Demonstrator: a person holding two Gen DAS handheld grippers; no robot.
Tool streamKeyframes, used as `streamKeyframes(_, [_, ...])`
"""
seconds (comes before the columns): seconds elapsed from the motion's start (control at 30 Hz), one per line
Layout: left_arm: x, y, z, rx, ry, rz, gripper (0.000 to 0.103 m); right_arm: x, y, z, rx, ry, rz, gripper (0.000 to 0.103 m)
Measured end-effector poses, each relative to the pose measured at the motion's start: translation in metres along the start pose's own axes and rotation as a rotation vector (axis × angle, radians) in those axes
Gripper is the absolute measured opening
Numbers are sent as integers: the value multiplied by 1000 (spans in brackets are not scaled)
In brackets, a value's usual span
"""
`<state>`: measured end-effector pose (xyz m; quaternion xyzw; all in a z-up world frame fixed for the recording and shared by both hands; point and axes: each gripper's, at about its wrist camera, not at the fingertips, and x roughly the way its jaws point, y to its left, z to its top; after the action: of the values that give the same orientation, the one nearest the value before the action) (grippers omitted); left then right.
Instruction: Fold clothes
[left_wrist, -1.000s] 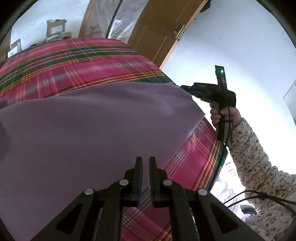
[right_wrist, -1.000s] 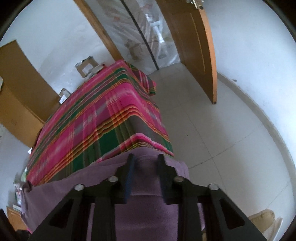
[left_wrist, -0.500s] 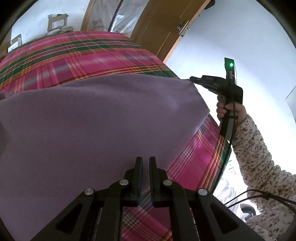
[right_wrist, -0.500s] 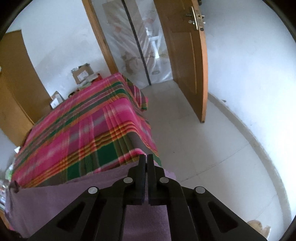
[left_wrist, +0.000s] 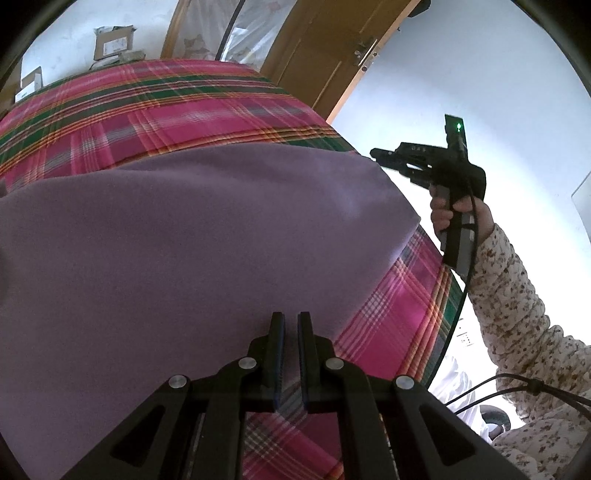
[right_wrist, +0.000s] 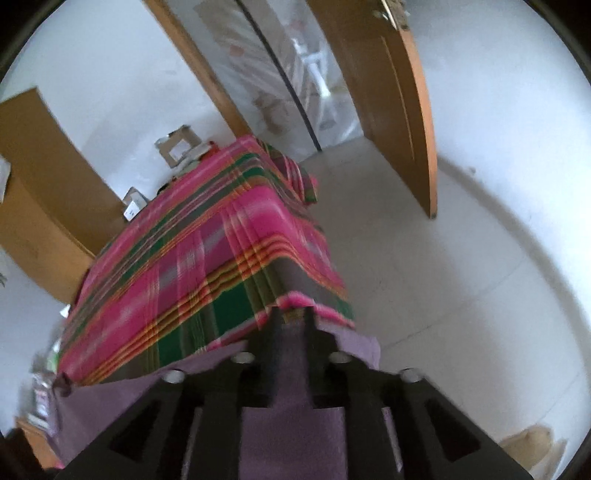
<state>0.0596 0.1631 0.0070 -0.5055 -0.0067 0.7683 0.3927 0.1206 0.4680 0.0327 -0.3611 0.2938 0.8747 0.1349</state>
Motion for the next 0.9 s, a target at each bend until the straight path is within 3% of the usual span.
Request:
streamKeyframes(0.13, [-4, 2, 0, -9, -8, 10, 6, 6, 0, -6, -4, 9, -22, 24])
streamKeyframes(0.27, [-16, 5, -3, -17, -39, 24, 6, 2, 14, -11, -60, -21, -130, 28])
streamKeyframes(0.4, [-32, 15, -5, -42, -81, 53, 10, -15, 42, -19, -147, -106, -156, 28])
streamKeyframes(0.53, [-56, 37, -9, -88, -135, 115, 10, -20, 78, -38, -280, -99, -90, 28])
streamKeyframes(0.67, [-89, 69, -17, -158, -206, 207, 10, -5, 97, -57, -369, -41, -123, 28])
streamKeyframes(0.77, [-115, 95, -24, -222, -256, 282, 10, -2, 99, -56, -350, -31, -146, 28])
streamKeyframes(0.9, [-151, 128, -33, -299, -317, 381, 10, -13, 121, -57, -365, -28, -70, 28])
